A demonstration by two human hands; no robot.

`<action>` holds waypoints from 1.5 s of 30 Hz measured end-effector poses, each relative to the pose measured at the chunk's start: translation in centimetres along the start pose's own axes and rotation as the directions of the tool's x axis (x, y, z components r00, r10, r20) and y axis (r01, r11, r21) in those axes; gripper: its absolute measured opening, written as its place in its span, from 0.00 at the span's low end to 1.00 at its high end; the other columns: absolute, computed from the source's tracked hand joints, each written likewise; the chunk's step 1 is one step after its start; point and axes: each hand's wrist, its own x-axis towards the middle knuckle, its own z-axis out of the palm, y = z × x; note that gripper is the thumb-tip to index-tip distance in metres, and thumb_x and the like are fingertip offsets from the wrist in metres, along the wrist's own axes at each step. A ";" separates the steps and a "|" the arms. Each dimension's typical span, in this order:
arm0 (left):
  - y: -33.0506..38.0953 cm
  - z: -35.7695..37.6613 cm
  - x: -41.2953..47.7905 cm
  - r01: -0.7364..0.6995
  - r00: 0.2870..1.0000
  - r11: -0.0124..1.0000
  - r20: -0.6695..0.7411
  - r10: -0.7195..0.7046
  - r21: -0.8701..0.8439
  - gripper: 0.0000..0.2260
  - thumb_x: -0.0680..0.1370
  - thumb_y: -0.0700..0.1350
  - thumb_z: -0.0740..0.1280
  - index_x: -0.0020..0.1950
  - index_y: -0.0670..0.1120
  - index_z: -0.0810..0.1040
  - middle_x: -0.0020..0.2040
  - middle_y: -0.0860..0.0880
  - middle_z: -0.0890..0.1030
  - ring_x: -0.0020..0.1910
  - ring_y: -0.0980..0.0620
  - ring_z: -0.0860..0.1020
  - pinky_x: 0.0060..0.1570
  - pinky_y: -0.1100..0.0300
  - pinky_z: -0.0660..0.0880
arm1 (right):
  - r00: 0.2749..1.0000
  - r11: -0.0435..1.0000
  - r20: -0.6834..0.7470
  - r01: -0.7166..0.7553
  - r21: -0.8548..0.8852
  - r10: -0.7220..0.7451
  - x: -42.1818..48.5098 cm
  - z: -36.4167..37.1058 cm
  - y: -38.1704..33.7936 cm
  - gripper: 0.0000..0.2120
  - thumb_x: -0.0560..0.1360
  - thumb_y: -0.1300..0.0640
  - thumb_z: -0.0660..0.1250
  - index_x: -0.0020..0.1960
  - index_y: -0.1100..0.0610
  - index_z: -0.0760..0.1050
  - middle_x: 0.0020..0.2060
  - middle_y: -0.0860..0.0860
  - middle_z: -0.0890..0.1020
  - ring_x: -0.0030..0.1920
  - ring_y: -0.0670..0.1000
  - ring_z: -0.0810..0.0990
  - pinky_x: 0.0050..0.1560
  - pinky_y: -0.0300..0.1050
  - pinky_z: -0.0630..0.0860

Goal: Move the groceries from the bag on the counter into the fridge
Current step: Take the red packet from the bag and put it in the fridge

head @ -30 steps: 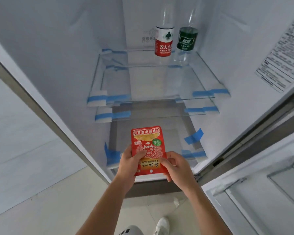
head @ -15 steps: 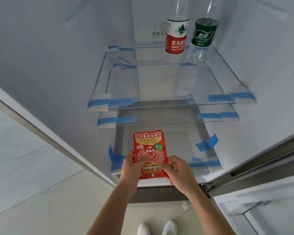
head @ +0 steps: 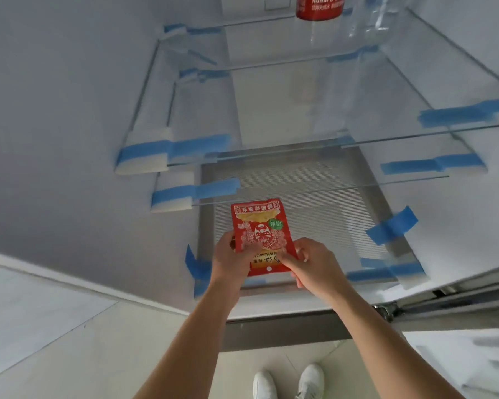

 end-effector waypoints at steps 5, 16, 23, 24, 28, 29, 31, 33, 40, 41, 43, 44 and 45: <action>1.4 -0.2 4.3 -0.123 0.988 0.982 -0.072 0.134 0.147 0.09 0.74 0.47 0.74 0.53 0.51 0.79 0.44 0.53 0.84 0.42 0.56 0.84 0.44 0.59 0.79 | 0.998 0.995 -0.062 -0.003 -0.104 -0.004 5.2 0.3 -1.3 0.21 0.76 0.41 0.68 0.35 0.57 0.76 0.26 0.49 0.81 0.24 0.43 0.79 0.30 0.34 0.75; 2.0 -1.2 11.2 -0.344 0.878 0.733 -0.076 0.473 0.587 0.18 0.80 0.40 0.67 0.35 0.53 0.64 0.33 0.57 0.68 0.33 0.63 0.66 0.39 0.76 0.66 | 0.977 0.985 -0.127 -0.173 0.019 0.174 12.8 2.9 -3.6 0.20 0.72 0.43 0.74 0.36 0.60 0.82 0.29 0.52 0.84 0.30 0.51 0.85 0.34 0.50 0.84; 0.8 -1.3 11.4 -0.429 0.833 0.724 -0.073 0.548 0.541 0.08 0.78 0.42 0.71 0.40 0.44 0.75 0.35 0.51 0.78 0.34 0.60 0.75 0.39 0.77 0.69 | 0.966 0.945 -0.217 -0.199 -0.259 0.144 12.7 2.6 -3.8 0.25 0.71 0.31 0.68 0.42 0.54 0.75 0.36 0.49 0.80 0.36 0.50 0.80 0.31 0.42 0.73; 1.0 -1.3 10.9 -0.452 0.817 0.694 -0.051 0.574 0.560 0.08 0.78 0.44 0.71 0.41 0.45 0.76 0.35 0.55 0.77 0.34 0.62 0.75 0.39 0.77 0.69 | 0.964 0.935 -0.232 -0.198 -0.293 0.131 12.2 2.2 -3.8 0.24 0.72 0.31 0.67 0.45 0.53 0.74 0.38 0.49 0.79 0.38 0.51 0.80 0.34 0.43 0.74; 1.5 -1.5 8.3 -0.379 0.798 0.453 0.037 0.602 0.807 0.08 0.78 0.53 0.68 0.51 0.50 0.77 0.41 0.57 0.78 0.41 0.60 0.77 0.43 0.71 0.71 | 0.977 0.859 -0.211 -0.080 -0.505 -0.033 9.5 0.3 -3.7 0.14 0.79 0.44 0.64 0.56 0.53 0.74 0.49 0.51 0.81 0.48 0.54 0.80 0.41 0.45 0.76; 1.6 -1.5 7.5 -0.369 0.794 0.394 0.065 0.605 0.842 0.11 0.78 0.53 0.67 0.57 0.50 0.76 0.47 0.54 0.80 0.47 0.55 0.79 0.47 0.63 0.75 | 0.978 0.833 -0.187 -0.023 -0.552 -0.097 8.7 -0.2 -3.6 0.14 0.79 0.46 0.64 0.60 0.53 0.74 0.53 0.51 0.81 0.52 0.55 0.80 0.44 0.47 0.78; 1.8 -1.5 5.8 -0.386 0.783 0.309 0.132 0.608 0.869 0.19 0.77 0.53 0.67 0.66 0.50 0.72 0.56 0.49 0.80 0.56 0.49 0.78 0.57 0.54 0.77 | 0.967 0.777 -0.149 0.072 -0.625 -0.209 7.2 -0.9 -3.7 0.19 0.78 0.48 0.65 0.66 0.53 0.74 0.59 0.51 0.80 0.60 0.55 0.78 0.55 0.50 0.78; 2.0 -1.4 3.7 -0.404 0.756 0.181 0.216 0.618 0.897 0.23 0.76 0.55 0.68 0.69 0.51 0.69 0.62 0.49 0.78 0.62 0.48 0.75 0.64 0.50 0.73 | 0.948 0.714 -0.127 0.127 -0.689 -0.290 5.6 -1.3 -3.7 0.22 0.77 0.47 0.67 0.68 0.53 0.74 0.63 0.51 0.80 0.64 0.54 0.76 0.63 0.51 0.75; 1.8 -1.9 -3.1 -0.465 0.750 0.203 0.261 0.607 0.862 0.28 0.76 0.55 0.67 0.74 0.50 0.66 0.69 0.48 0.75 0.67 0.47 0.74 0.64 0.48 0.75 | 0.919 0.626 -0.140 0.135 -0.768 -0.369 -1.2 -2.4 -4.7 0.27 0.74 0.44 0.70 0.70 0.52 0.72 0.67 0.53 0.77 0.69 0.56 0.73 0.71 0.54 0.69; 2.0 -2.2 -4.0 -0.465 0.745 0.200 0.259 0.615 0.862 0.28 0.75 0.55 0.67 0.74 0.50 0.66 0.68 0.48 0.75 0.67 0.47 0.74 0.63 0.48 0.75 | 0.914 0.626 -0.153 0.129 -0.769 -0.376 -2.1 -2.6 -4.9 0.27 0.74 0.44 0.70 0.70 0.52 0.72 0.67 0.53 0.77 0.69 0.56 0.73 0.71 0.55 0.69; 2.3 -2.8 -6.0 -0.472 0.727 0.182 0.264 0.634 0.863 0.28 0.75 0.56 0.66 0.73 0.51 0.66 0.67 0.48 0.77 0.64 0.46 0.76 0.60 0.47 0.76 | 0.904 0.626 -0.172 0.124 -0.770 -0.391 -4.0 -3.0 -5.4 0.28 0.74 0.44 0.70 0.70 0.52 0.71 0.67 0.54 0.77 0.69 0.57 0.73 0.71 0.56 0.69; 2.4 -3.0 -7.1 -0.477 0.715 0.161 0.275 0.643 0.864 0.27 0.75 0.57 0.64 0.72 0.51 0.67 0.67 0.48 0.77 0.64 0.46 0.76 0.60 0.47 0.76 | 0.901 0.624 -0.178 0.122 -0.772 -0.396 -4.8 -3.3 -5.7 0.28 0.74 0.44 0.70 0.70 0.52 0.71 0.68 0.54 0.77 0.70 0.57 0.73 0.71 0.57 0.69; 2.5 -3.2 -8.0 -0.481 0.705 0.137 0.290 0.647 0.866 0.27 0.75 0.58 0.62 0.72 0.51 0.67 0.67 0.48 0.76 0.65 0.46 0.76 0.60 0.46 0.75 | 0.897 0.619 -0.183 0.119 -0.776 -0.402 -5.7 -3.5 -6.0 0.28 0.74 0.44 0.70 0.71 0.53 0.71 0.68 0.54 0.76 0.70 0.58 0.72 0.71 0.58 0.69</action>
